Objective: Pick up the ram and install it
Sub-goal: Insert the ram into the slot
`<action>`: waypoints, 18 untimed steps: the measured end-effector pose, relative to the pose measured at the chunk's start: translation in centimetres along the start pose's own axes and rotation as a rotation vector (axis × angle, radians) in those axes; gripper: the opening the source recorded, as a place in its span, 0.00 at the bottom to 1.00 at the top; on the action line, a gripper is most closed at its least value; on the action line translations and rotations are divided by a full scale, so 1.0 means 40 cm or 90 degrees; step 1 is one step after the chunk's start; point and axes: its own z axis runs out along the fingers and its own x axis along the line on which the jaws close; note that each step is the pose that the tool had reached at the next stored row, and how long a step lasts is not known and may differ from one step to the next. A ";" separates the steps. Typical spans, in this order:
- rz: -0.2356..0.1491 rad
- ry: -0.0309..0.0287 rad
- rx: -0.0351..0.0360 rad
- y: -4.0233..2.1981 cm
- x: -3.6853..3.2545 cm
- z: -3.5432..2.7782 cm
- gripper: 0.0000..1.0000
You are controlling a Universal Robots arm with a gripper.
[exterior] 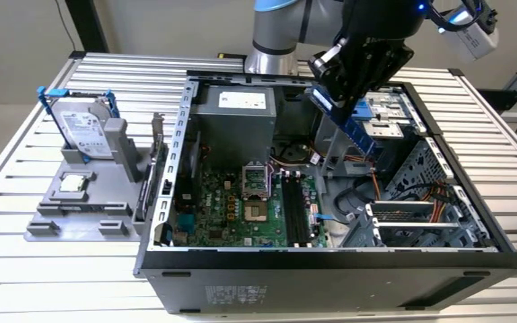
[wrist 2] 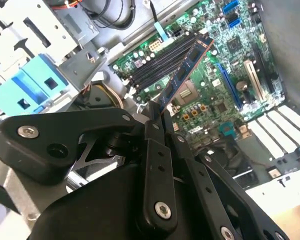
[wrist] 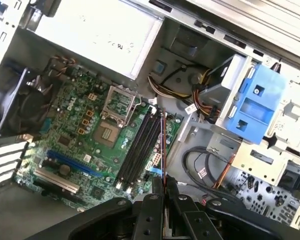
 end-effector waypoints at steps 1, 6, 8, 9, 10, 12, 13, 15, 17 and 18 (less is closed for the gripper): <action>0.010 -0.0003 0.0001 0.000 0.000 0.000 0.00; 0.061 -0.0019 0.0006 0.000 0.000 0.000 0.00; 0.082 -0.0026 0.0008 0.000 0.000 0.000 0.00; 0.092 -0.0029 0.0008 0.000 0.000 0.000 0.00; 0.101 -0.0032 0.0009 0.000 0.000 0.000 0.00; 0.122 -0.0038 0.0011 0.000 0.000 0.000 0.00; 0.131 -0.0041 0.0012 0.000 0.000 0.000 0.00; 0.150 -0.0047 0.0014 0.000 0.000 0.000 0.00; 0.169 -0.0053 0.0016 0.000 0.000 0.000 0.00; 0.179 -0.0056 0.0017 0.000 0.000 0.000 0.00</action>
